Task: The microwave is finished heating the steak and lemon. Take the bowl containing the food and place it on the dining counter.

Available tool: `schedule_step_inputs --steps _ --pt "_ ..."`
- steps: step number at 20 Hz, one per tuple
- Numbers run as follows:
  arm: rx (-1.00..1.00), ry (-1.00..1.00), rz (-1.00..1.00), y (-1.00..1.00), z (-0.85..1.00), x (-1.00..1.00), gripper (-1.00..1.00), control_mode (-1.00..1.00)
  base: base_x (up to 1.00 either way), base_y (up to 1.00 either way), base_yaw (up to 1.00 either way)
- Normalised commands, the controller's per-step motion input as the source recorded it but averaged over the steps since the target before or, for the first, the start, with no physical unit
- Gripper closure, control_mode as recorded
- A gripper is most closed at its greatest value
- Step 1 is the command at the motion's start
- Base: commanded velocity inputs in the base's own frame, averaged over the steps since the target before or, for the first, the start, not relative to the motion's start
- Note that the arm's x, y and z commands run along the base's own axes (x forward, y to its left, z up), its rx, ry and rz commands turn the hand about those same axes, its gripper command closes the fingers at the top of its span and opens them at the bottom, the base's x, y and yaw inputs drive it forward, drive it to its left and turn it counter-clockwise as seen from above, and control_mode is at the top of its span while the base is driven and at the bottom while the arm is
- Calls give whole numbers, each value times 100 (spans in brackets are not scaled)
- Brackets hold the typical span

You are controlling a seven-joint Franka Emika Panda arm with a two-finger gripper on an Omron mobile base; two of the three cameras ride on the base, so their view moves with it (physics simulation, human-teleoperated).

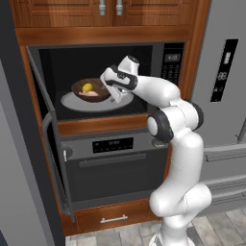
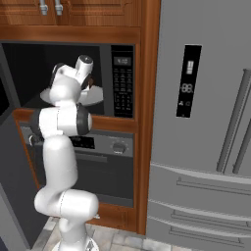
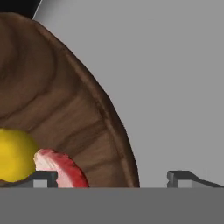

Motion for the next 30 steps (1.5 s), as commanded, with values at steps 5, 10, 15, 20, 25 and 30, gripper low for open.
schedule_step_inputs --steps 5,10,15,20,25,30 --pt "0 2 0 8 -28 7 100 -100 0 0 0" --pt "0 0 0 0 -5 0 100 -100 0 0 0" --pt "0 0 0 0 0 -2 100 -100 0 0 0" --pt "0 -2 0 -1 0 -71 100 -100 0 0 0" --pt "0 -10 0 -10 0 -100 100 -100 0 0 0" --pt "5 -21 0 -19 0 -100 100 -100 0 0 0"
